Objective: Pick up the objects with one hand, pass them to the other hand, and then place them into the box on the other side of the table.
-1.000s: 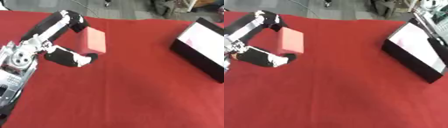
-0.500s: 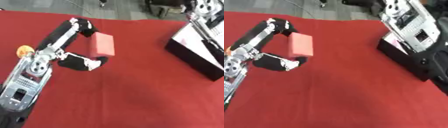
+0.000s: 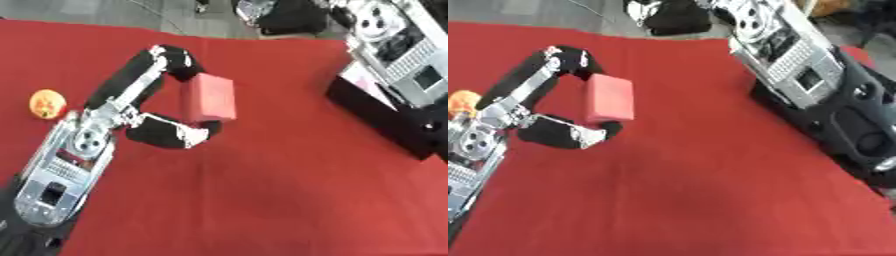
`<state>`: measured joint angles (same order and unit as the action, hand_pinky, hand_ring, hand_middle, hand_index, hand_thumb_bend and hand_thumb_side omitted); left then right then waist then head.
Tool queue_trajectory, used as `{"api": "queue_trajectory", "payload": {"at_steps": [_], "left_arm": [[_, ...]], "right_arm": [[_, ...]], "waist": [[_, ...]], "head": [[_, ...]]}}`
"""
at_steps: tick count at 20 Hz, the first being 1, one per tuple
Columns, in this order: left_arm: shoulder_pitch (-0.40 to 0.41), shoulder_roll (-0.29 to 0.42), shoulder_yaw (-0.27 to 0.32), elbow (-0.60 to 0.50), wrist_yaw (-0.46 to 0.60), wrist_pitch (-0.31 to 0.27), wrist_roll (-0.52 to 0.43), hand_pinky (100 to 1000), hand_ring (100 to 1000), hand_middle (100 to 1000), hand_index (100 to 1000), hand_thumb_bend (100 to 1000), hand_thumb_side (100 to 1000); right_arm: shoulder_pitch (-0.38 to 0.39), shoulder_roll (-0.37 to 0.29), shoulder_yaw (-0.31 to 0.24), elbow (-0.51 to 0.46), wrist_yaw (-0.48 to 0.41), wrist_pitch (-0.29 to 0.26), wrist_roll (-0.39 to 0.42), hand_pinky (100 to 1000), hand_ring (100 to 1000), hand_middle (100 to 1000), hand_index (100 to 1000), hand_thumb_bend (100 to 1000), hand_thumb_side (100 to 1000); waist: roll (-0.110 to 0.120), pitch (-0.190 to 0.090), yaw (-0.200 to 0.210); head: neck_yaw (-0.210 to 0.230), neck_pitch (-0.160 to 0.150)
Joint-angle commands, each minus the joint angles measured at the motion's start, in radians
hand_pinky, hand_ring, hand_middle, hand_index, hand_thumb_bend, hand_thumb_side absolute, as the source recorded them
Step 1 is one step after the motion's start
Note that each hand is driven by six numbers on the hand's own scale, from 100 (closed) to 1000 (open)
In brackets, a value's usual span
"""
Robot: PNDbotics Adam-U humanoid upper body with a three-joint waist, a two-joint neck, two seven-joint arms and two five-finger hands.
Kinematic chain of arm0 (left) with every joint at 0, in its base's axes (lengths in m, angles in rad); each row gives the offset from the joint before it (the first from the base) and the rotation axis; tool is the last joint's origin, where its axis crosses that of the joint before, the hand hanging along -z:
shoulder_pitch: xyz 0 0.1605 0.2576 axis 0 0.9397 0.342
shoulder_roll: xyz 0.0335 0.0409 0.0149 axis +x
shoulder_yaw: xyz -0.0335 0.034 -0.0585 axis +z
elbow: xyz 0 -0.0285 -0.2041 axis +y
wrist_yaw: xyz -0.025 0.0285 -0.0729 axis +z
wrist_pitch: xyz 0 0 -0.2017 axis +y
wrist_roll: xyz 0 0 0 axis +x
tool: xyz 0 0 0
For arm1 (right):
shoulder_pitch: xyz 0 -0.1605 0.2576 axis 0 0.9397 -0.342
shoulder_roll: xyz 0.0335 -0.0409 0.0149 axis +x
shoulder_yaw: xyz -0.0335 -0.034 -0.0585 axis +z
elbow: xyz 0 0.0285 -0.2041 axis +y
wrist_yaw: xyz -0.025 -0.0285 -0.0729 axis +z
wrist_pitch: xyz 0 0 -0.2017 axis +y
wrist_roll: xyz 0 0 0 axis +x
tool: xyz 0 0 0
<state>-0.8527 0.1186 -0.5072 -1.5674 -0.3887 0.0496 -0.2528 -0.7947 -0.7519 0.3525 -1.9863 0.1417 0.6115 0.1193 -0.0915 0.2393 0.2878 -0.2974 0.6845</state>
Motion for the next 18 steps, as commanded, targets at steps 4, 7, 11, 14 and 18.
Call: {"api": "queue_trajectory", "payload": {"at_steps": [4, 7, 11, 14, 18], "left_arm": [[-0.003, -0.017, -0.008, -0.01, -0.027, -0.019, 0.002, 702, 596, 531, 460, 100, 103], [0.003, -0.017, -0.008, -0.003, -0.068, -0.018, 0.018, 686, 582, 524, 458, 100, 100], [0.015, -0.016, -0.007, 0.028, -0.127, -0.009, 0.048, 678, 574, 511, 455, 100, 100], [0.022, -0.015, -0.003, 0.052, -0.142, -0.018, 0.063, 678, 574, 512, 455, 100, 100], [0.025, -0.012, 0.002, 0.064, -0.138, -0.027, 0.073, 679, 574, 511, 454, 100, 100]], "right_arm": [[-0.033, 0.011, 0.033, -0.014, 0.023, 0.002, 0.029, 805, 756, 912, 827, 188, 315], [-0.036, 0.008, 0.028, -0.014, 0.028, -0.005, 0.051, 800, 756, 909, 832, 247, 252], [-0.042, -0.002, -0.016, -0.014, 0.046, -0.026, 0.131, 799, 762, 899, 844, 312, 202], [-0.046, -0.006, -0.055, -0.014, 0.078, -0.055, 0.233, 805, 777, 893, 852, 334, 168], [-0.044, -0.008, -0.082, -0.014, 0.152, -0.103, 0.385, 814, 798, 887, 860, 347, 148]], "waist": [[0.004, -0.022, 0.002], [0.003, -0.022, 0.001], [0.002, -0.023, -0.004], [0.002, -0.022, -0.008], [0.004, -0.02, -0.013]], "head": [[-0.003, 0.002], [0.004, 0.002], [0.014, 0.007], [0.017, 0.009], [0.016, 0.013]]}}
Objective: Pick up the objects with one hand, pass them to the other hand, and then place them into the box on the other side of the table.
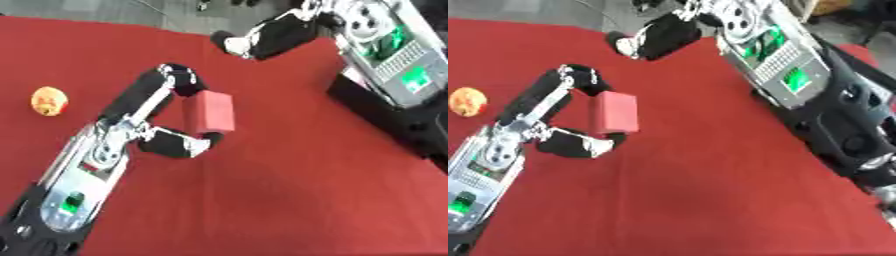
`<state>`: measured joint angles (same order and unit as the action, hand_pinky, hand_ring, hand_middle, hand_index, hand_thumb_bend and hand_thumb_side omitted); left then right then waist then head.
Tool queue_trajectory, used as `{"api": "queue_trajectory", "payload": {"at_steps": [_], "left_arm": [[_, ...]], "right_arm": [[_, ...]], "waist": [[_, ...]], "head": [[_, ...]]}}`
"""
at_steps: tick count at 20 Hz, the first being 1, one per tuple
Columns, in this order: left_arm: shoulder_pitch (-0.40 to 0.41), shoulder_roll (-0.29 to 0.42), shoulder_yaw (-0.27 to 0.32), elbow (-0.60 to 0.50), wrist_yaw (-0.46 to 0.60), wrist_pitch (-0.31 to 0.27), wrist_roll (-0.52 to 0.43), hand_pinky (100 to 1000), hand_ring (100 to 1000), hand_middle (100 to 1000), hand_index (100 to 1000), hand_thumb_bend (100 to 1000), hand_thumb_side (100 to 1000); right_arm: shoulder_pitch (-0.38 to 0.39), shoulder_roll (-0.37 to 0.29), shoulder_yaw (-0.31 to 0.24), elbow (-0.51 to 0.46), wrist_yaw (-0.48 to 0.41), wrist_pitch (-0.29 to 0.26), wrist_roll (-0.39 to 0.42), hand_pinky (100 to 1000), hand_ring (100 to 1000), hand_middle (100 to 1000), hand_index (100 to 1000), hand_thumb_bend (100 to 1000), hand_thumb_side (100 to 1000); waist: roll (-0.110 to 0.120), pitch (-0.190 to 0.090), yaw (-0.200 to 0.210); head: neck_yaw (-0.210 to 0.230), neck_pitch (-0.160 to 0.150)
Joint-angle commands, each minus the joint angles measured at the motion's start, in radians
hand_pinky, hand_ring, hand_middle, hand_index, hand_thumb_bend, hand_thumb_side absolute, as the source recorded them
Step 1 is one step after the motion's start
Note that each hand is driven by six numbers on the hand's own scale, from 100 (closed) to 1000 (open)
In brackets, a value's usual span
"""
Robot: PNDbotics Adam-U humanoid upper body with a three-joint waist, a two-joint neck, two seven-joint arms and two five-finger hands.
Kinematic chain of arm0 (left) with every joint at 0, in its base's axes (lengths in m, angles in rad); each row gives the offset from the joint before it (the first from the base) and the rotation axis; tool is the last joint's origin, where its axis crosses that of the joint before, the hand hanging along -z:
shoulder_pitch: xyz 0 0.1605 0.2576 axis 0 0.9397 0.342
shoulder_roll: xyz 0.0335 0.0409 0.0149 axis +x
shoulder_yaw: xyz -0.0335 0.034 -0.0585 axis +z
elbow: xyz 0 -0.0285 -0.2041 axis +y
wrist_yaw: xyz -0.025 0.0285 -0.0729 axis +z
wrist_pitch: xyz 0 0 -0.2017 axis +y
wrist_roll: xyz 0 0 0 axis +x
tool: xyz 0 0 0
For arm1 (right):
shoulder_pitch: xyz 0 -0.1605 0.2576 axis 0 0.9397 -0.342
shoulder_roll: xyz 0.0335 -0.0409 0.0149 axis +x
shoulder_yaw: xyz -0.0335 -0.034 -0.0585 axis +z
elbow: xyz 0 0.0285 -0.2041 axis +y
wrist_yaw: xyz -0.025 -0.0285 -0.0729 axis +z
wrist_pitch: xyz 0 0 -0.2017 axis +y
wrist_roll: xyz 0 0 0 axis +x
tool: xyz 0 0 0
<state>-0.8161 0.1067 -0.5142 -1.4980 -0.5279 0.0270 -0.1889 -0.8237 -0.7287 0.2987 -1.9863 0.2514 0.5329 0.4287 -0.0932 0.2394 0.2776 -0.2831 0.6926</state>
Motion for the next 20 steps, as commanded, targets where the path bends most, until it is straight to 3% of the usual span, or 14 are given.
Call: {"api": "queue_trajectory", "payload": {"at_steps": [1, 5, 11, 20], "left_arm": [[-0.011, 0.001, 0.011, -0.007, 0.005, -0.005, 0.01, 679, 573, 510, 453, 100, 100], [-0.011, 0.006, 0.017, -0.02, 0.026, 0.002, 0.012, 676, 570, 507, 451, 100, 100], [-0.009, 0.013, 0.022, -0.051, 0.014, 0.029, 0.026, 654, 544, 493, 433, 100, 100], [0.002, -0.009, 0.027, -0.061, -0.013, 0.163, 0.027, 617, 511, 436, 430, 100, 119]], "right_arm": [[-0.012, -0.03, -0.03, -0.014, 0.058, -0.034, 0.105, 816, 803, 887, 862, 345, 147], [0.003, -0.024, -0.039, -0.014, 0.097, -0.064, 0.17, 818, 806, 890, 862, 332, 156], [0.033, -0.011, -0.027, -0.014, 0.11, -0.083, 0.172, 817, 800, 884, 847, 326, 148], [0.068, 0.025, 0.023, -0.014, 0.173, -0.091, 0.126, 825, 807, 886, 857, 327, 145]], "waist": [[0.006, -0.02, -0.004], [0.009, -0.019, -0.006], [0.01, -0.016, -0.007], [0.011, -0.017, -0.006]], "head": [[0.0, 0.005], [0.0, 0.005], [0.001, -0.001], [0.004, 0.001]]}}
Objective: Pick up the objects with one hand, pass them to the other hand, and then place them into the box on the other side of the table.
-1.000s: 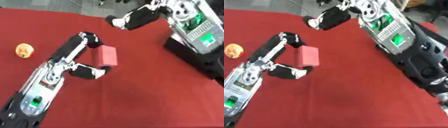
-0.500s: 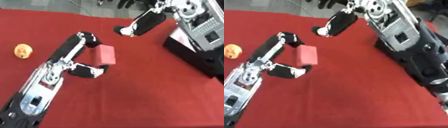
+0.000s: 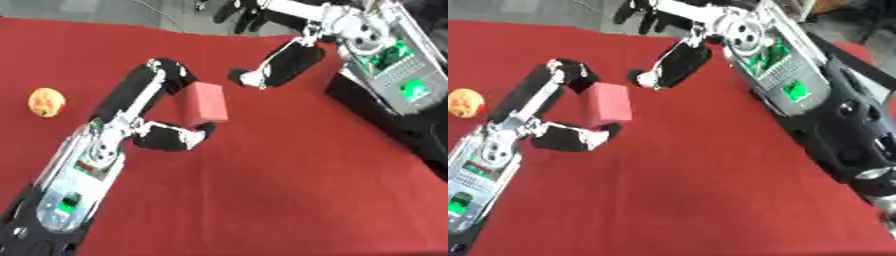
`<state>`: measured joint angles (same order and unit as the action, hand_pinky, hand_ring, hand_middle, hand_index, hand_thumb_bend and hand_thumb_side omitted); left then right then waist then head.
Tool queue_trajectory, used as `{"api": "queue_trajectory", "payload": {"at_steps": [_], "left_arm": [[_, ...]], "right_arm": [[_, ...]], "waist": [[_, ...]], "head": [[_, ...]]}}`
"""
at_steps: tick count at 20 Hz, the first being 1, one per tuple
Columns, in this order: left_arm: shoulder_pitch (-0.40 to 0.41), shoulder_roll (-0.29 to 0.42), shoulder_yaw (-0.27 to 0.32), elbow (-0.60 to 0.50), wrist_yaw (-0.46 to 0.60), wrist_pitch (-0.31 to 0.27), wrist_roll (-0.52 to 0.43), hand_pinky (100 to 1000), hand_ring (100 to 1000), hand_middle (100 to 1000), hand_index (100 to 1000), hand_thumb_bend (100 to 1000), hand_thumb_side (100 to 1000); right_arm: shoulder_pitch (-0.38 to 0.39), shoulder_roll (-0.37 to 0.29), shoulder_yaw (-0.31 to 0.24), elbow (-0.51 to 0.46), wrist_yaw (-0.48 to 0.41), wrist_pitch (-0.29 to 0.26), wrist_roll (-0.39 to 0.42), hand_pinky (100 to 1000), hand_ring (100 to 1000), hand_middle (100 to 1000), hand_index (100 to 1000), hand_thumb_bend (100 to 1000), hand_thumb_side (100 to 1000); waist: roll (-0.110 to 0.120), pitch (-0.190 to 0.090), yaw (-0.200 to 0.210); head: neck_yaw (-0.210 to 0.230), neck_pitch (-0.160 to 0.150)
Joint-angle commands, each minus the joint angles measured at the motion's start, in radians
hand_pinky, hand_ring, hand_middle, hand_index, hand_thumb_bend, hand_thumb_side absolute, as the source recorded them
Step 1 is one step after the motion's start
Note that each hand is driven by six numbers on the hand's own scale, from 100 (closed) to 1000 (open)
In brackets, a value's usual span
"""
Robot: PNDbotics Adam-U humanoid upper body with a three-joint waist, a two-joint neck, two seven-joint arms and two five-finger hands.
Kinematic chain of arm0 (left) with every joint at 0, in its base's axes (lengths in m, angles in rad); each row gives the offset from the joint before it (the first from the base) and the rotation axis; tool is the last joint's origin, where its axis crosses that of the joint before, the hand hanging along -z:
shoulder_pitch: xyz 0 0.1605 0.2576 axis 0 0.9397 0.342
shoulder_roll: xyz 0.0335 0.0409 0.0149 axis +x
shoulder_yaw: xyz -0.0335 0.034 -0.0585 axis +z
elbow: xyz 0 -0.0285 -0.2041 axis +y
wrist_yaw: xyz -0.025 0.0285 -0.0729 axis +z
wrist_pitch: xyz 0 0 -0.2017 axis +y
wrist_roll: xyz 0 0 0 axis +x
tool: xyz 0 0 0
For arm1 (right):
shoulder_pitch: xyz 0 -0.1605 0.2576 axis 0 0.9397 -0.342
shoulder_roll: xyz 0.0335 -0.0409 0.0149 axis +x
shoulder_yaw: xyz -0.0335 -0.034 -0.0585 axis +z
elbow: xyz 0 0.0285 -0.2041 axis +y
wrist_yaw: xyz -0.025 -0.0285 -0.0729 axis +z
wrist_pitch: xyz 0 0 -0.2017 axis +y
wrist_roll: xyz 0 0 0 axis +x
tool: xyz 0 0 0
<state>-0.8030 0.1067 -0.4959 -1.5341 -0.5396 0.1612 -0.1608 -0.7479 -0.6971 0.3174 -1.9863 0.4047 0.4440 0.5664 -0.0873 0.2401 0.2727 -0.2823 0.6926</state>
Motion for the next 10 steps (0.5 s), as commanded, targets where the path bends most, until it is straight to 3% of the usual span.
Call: {"api": "queue_trajectory", "payload": {"at_steps": [1, 10], "left_arm": [[-0.012, -0.011, 0.01, -0.025, 0.003, 0.038, -0.001, 616, 510, 435, 429, 100, 120], [-0.018, -0.021, 0.017, -0.045, 0.0, 0.08, 0.005, 606, 502, 417, 431, 100, 100]], "right_arm": [[-0.004, -0.003, 0.01, -0.014, 0.024, -0.002, -0.015, 825, 807, 887, 857, 324, 144], [0.015, 0.021, 0.06, -0.014, 0.058, 0.005, -0.042, 833, 815, 894, 868, 331, 148]], "waist": [[0.005, -0.018, -0.001], [0.006, -0.015, 0.001]], "head": [[0.004, 0.001], [0.009, -0.001]]}}
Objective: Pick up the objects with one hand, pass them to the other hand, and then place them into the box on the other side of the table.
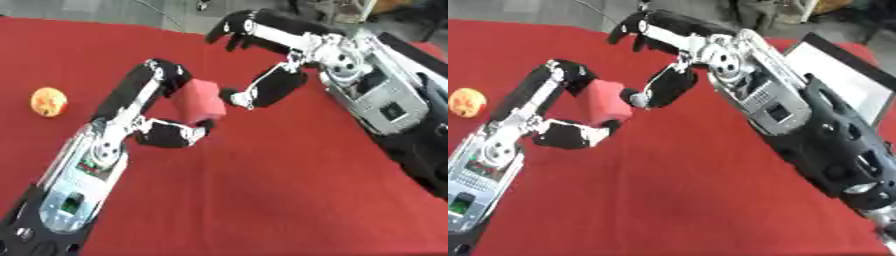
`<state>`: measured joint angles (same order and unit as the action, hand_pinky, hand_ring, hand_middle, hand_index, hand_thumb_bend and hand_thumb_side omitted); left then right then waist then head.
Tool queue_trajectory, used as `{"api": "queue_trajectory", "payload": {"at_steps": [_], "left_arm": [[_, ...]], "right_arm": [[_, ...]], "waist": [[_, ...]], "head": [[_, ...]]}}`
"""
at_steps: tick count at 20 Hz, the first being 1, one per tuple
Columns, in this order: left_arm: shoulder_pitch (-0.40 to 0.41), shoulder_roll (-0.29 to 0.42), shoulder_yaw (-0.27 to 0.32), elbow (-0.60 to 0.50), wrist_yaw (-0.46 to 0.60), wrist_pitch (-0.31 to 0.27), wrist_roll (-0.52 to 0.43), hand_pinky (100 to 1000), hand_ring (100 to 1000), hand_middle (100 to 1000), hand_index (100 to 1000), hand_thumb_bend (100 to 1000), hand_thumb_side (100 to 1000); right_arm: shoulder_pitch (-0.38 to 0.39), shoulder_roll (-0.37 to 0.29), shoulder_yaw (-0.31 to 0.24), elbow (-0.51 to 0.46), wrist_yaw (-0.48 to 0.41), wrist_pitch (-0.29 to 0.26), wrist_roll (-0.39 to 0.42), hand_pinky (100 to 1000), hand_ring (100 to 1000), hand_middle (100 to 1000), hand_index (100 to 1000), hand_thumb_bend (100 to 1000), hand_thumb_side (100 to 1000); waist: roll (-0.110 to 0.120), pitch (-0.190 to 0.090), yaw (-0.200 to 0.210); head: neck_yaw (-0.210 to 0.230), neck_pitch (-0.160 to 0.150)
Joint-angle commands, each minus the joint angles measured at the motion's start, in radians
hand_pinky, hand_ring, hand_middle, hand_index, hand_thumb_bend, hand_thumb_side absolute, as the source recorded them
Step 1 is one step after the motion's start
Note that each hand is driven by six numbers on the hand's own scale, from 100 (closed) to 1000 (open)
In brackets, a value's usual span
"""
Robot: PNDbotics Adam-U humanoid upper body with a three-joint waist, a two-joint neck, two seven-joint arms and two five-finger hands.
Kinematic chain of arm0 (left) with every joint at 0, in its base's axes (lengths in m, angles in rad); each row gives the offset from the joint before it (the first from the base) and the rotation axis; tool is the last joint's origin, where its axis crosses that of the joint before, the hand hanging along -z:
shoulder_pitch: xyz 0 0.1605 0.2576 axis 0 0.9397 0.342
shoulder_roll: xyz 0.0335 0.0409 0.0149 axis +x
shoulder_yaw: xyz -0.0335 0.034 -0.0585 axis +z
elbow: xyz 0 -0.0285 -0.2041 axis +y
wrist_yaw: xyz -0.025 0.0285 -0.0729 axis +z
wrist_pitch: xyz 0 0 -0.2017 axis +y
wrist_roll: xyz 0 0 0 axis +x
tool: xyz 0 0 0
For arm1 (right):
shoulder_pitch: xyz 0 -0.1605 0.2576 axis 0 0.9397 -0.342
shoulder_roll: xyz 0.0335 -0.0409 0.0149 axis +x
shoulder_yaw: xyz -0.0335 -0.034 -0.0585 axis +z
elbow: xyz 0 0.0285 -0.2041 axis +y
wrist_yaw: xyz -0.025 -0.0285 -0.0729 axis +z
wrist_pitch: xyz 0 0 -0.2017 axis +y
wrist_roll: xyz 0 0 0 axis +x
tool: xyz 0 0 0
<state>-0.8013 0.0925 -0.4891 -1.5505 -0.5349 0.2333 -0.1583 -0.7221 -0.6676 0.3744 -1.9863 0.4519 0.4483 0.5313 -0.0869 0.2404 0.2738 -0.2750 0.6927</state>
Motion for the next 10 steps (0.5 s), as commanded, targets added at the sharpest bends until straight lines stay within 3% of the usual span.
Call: {"api": "queue_trajectory", "payload": {"at_steps": [1, 10], "left_arm": [[-0.021, -0.007, 0.01, -0.031, -0.009, 0.008, 0.001, 606, 502, 417, 432, 100, 100], [-0.035, -0.013, 0.013, -0.059, -0.049, 0.022, -0.028, 595, 496, 409, 429, 100, 100]], "right_arm": [[-0.009, -0.008, 0.007, -0.014, 0.012, 0.001, -0.006, 833, 816, 895, 868, 330, 153], [0.007, 0.006, 0.048, -0.014, 0.035, 0.026, -0.024, 840, 818, 897, 870, 329, 175]], "waist": [[0.005, -0.015, 0.001], [0.004, -0.014, 0.004]], "head": [[0.003, -0.001], [0.01, 0.001]]}}
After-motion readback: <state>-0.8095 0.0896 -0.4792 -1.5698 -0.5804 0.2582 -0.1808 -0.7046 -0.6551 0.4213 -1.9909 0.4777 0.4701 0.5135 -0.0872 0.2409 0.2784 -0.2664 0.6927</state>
